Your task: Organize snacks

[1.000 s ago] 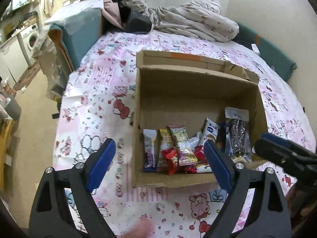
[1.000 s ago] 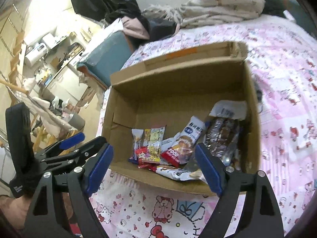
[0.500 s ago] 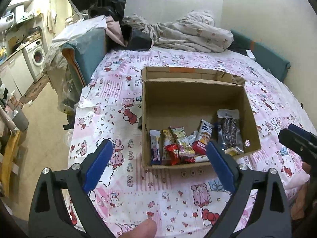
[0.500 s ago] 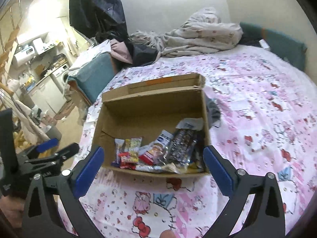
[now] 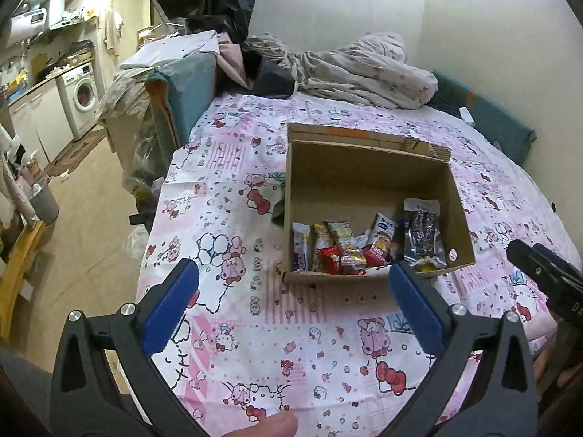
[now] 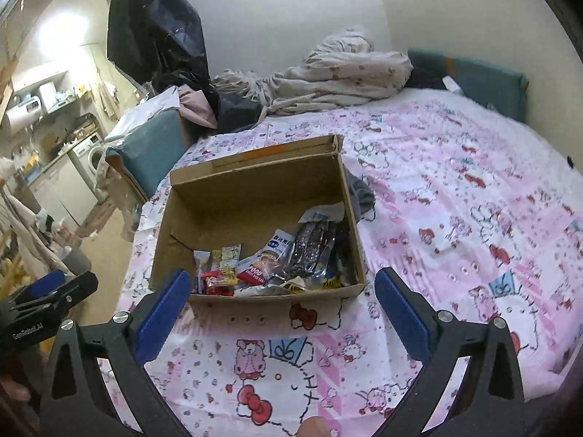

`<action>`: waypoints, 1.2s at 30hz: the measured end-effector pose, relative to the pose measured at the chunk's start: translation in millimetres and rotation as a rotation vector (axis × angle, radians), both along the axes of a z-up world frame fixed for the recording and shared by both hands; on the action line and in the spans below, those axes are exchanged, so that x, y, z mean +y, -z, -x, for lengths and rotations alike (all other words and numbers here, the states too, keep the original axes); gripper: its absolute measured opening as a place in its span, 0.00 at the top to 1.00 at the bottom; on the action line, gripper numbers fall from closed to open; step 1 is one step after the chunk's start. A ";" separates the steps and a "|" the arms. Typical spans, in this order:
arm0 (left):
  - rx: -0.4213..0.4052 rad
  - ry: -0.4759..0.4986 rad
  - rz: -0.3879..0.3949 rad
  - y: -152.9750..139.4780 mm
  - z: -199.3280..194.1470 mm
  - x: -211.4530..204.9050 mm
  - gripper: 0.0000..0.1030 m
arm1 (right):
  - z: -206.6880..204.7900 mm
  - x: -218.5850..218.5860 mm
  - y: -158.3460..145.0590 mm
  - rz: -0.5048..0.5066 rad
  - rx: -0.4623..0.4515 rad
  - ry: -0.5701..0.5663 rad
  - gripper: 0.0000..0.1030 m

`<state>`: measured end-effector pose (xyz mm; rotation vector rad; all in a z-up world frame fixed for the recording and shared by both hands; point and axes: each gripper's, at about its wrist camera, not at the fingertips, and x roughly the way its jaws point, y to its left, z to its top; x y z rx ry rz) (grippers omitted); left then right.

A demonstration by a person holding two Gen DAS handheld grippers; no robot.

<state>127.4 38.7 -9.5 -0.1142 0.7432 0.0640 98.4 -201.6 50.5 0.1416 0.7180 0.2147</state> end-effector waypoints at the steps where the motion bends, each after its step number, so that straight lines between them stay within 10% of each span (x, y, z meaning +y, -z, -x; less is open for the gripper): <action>1: 0.004 -0.003 0.001 1.4 0.2 0.6 0.00 | -0.4 1.7 0.8 0.011 0.000 -0.002 0.00; 36: -0.003 0.018 0.000 0.6 1.5 -6.7 0.00 | -1.9 3.1 4.2 0.045 -0.014 0.010 0.00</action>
